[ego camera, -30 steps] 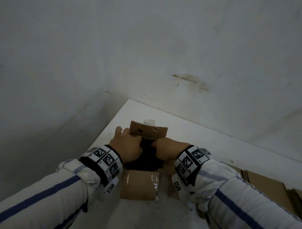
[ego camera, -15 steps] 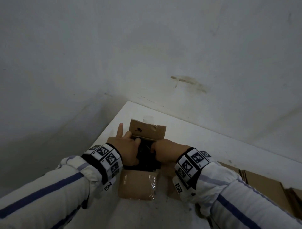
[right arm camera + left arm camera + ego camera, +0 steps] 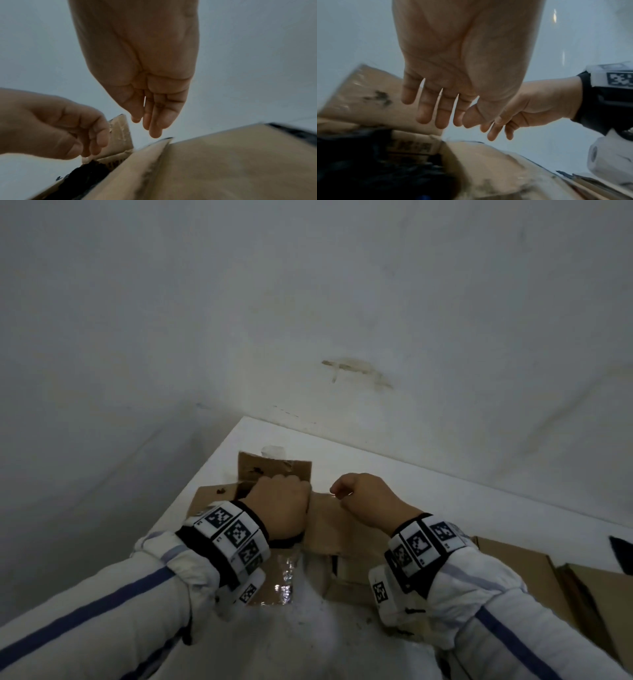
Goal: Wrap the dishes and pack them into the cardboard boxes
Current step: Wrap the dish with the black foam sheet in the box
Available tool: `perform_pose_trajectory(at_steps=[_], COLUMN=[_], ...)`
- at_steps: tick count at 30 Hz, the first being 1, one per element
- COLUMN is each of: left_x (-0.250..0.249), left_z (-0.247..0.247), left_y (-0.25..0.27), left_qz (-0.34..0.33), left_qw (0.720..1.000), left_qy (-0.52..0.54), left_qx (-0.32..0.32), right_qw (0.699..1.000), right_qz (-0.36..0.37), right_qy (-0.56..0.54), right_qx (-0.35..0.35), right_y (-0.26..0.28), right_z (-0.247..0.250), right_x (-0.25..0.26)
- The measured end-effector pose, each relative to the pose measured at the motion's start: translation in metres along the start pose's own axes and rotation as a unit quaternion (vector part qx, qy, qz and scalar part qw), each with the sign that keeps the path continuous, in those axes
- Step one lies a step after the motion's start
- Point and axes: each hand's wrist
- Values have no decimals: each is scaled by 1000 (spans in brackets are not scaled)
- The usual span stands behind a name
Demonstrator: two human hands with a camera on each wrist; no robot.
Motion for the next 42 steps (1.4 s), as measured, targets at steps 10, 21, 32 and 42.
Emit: perform_pose_trajectory(at_steps=[10, 21, 32, 42], left_x=[-193, -448, -556, -565], left_z=[21, 30, 16, 1], left_y=[-61, -122, -159, -172], left_qz=[-66, -174, -220, -201], left_qw=[993, 980, 971, 974], left_qy=[92, 99, 89, 78], left_qx=[-9, 10, 18, -67], right_qw=[989, 945, 891, 914], right_qz=[-110, -222, -373, -381], right_qy=[-49, -111, -138, -65], right_qx=[-84, -214, -220, -123], right_y=[103, 236, 310, 292], right_z=[62, 145, 164, 143], right_x=[-147, -345, -500, -520])
Point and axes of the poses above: each hand's wrist, its own y-axis away from the middle knuckle, its own z-axis out of the back of the hand, x = y × z, and after that the axes turned 10 degrees about -y, right-handed
